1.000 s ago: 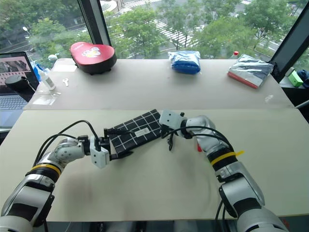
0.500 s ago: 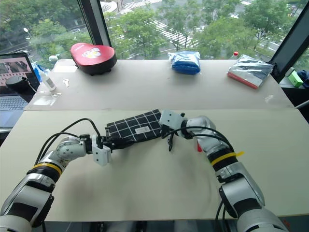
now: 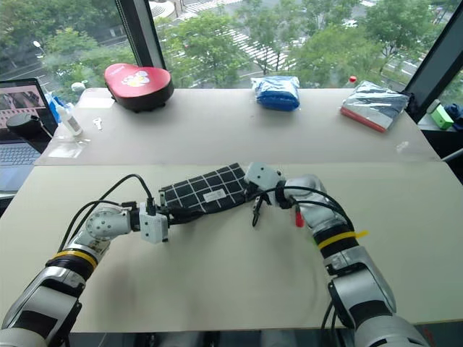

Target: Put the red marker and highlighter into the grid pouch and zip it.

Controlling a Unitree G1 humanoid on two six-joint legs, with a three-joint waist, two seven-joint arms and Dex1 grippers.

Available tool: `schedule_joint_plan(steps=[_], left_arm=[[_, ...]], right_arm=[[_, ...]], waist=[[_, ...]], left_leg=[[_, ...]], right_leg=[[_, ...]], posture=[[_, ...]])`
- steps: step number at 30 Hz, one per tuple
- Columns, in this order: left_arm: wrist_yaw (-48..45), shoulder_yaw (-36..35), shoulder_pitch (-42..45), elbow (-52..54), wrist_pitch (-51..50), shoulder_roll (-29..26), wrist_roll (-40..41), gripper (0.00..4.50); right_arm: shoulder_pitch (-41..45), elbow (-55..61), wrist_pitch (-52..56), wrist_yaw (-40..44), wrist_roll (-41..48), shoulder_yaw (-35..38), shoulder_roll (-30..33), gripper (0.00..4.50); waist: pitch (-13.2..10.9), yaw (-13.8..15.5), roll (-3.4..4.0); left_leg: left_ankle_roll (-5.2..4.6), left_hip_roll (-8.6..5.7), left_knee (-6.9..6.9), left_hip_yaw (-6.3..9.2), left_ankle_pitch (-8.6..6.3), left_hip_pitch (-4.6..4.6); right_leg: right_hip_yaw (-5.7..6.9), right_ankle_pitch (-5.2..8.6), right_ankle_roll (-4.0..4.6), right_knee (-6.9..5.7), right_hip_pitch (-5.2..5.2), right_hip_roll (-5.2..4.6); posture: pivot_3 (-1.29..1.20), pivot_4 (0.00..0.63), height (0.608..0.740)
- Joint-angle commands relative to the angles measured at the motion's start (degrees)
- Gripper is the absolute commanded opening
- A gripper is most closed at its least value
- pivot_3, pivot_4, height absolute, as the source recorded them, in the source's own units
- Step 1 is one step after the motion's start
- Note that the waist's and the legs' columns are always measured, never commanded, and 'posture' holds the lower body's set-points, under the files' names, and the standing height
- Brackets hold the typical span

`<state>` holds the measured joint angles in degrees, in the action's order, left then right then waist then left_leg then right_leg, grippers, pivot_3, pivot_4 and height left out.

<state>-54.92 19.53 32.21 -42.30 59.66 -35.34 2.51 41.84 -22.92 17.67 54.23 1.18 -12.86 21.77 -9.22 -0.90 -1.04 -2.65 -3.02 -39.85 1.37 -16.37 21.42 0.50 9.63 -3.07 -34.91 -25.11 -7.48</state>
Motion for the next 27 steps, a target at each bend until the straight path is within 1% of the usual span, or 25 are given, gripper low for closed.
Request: schedule_joint_plan(steps=[1,5,6,8,10,14,16,20,23,27], left_arm=[[-2.6,-0.2,-1.0,2.5,-1.1,0.3,2.2,0.00],[-3.3,-1.4,-1.6,3.6,-2.5,0.7,3.5,0.00],[-3.2,-1.9,-1.7,4.1,-3.1,0.8,4.0,0.00],[-2.8,-3.2,-2.2,6.3,-6.6,1.5,6.0,0.00],[-1.7,-5.1,-2.8,9.7,-11.9,2.3,8.8,0.00],[0.0,-8.4,-4.9,16.5,-20.0,2.8,11.9,0.00],[0.6,-9.8,-6.2,19.3,-22.6,3.1,12.6,0.00],[0.7,-11.0,-8.1,23.1,-25.1,3.3,12.0,0.00],[0.9,-11.4,-8.6,24.4,-25.9,3.8,11.3,0.00],[1.2,-11.6,-8.8,25.1,-26.3,4.3,10.8,0.00]], right_arm=[[1.5,5.5,5.9,0.2,7.3,6.7,-0.1,1.77],[0.8,13.6,17.1,-1.5,17.5,15.1,-0.1,3.15],[0.2,16.5,20.9,-0.7,20.9,16.9,0.8,3.50],[-1.5,21.3,25.8,-0.4,24.8,19.6,2.8,4.21],[-4.4,25.6,27.4,-0.9,26.1,20.8,5.6,4.21],[-11.3,31.0,27.0,-4.6,22.2,18.4,10.6,4.21],[-14.1,32.4,26.8,-7.7,20.3,17.3,11.4,4.21],[-15.2,31.0,25.9,-13.1,17.3,14.7,9.2,4.21],[-13.3,28.0,25.5,-16.6,15.8,13.6,6.7,4.21],[-10.9,24.2,24.3,-18.9,14.2,12.5,4.5,4.21]], waist=[[0.0,0.0,0.01],[0.0,0.1,0.01],[0.0,0.1,0.01],[0.0,0.2,0.02],[0.0,0.4,0.02],[0.0,0.3,0.01],[0.0,0.2,0.01],[0.0,-0.3,0.01],[0.0,-0.1,0.01],[0.0,0.2,0.00]], left_leg=[[0.00,-0.01,0.00,0.00,0.00,0.05],[-0.01,0.01,-0.01,0.01,0.00,0.20],[-0.01,0.01,-0.01,0.02,0.00,0.25],[-0.03,0.02,-0.01,0.03,-0.02,0.28],[-0.05,0.01,-0.04,0.11,-0.03,0.38],[-0.07,0.00,-0.09,0.16,-0.04,0.48],[-0.07,0.00,-0.07,0.14,-0.04,0.48],[-0.05,0.02,-0.07,0.02,-0.03,0.42],[-0.01,0.03,-0.07,0.03,0.00,0.37],[0.01,-0.01,-0.09,0.03,0.00,0.40]], right_leg=[[0.00,0.00,0.00,0.01,-0.04,0.00],[0.00,0.00,0.00,0.03,-0.15,0.00],[0.00,0.00,0.00,0.03,-0.19,0.00],[0.02,0.00,0.00,0.05,-0.18,0.00],[0.07,0.00,0.00,0.09,-0.20,0.00],[0.12,0.00,0.00,0.16,-0.21,-0.01],[0.10,0.00,0.00,0.15,-0.22,-0.01],[0.03,0.00,0.00,0.12,-0.25,-0.01],[0.02,0.00,0.00,0.07,-0.22,0.00],[0.00,0.00,0.01,0.09,-0.21,0.00]], posture=[[0.00,0.150,0.740],[0.00,0.150,0.740],[0.00,0.150,0.740],[0.00,0.150,0.740],[0.00,0.150,0.740],[0.00,0.150,0.740],[0.00,0.150,0.740],[0.00,0.150,0.740],[0.00,0.150,0.740],[0.00,0.150,0.740]])
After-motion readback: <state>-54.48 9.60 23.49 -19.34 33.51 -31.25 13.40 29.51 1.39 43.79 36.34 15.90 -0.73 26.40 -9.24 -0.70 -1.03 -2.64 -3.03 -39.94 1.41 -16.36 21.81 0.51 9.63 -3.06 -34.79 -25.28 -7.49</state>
